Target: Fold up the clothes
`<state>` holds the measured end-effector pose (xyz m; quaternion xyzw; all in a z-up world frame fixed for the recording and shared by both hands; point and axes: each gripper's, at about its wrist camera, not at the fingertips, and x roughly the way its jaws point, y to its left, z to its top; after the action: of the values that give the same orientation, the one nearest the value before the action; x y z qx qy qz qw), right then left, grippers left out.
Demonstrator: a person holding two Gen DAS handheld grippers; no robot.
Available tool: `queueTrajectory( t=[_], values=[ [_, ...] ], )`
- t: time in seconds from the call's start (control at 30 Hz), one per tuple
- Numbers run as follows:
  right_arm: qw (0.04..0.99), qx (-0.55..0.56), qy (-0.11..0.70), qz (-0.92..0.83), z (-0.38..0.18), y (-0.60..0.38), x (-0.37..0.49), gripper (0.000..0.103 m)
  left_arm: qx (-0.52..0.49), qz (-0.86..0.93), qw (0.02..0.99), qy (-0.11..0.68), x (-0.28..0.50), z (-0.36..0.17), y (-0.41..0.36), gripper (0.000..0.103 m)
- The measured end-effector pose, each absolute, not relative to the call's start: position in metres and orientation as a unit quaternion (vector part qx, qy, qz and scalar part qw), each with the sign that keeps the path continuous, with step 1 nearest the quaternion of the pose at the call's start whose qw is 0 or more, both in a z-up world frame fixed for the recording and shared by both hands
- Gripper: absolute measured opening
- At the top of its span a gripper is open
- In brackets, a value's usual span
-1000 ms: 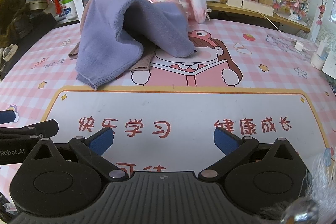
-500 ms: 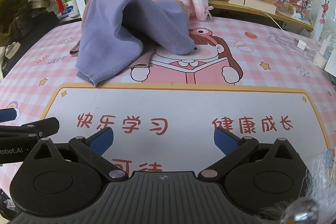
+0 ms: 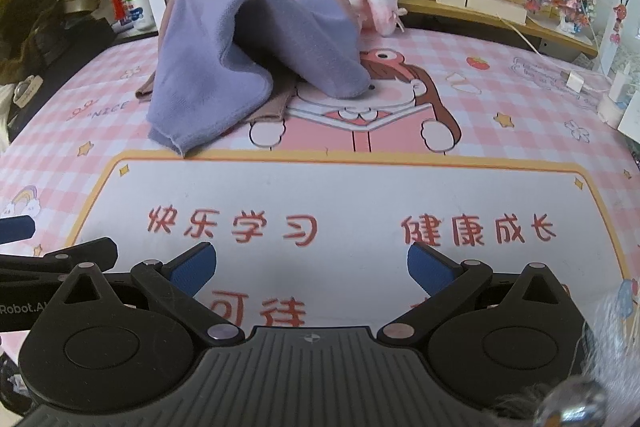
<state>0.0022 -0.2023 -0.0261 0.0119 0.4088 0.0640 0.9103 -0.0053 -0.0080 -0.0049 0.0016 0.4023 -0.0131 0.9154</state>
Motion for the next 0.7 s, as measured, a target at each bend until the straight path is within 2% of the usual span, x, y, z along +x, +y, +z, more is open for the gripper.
queueTrajectory(
  t=[0.7],
  values=[
    [0.913, 0.051, 0.405, -0.024, -0.018, -0.172, -0.006, 0.103, -0.016, -0.08, 0.898, 0.432, 0.024, -0.022, 0.032, 0.103]
  ],
)
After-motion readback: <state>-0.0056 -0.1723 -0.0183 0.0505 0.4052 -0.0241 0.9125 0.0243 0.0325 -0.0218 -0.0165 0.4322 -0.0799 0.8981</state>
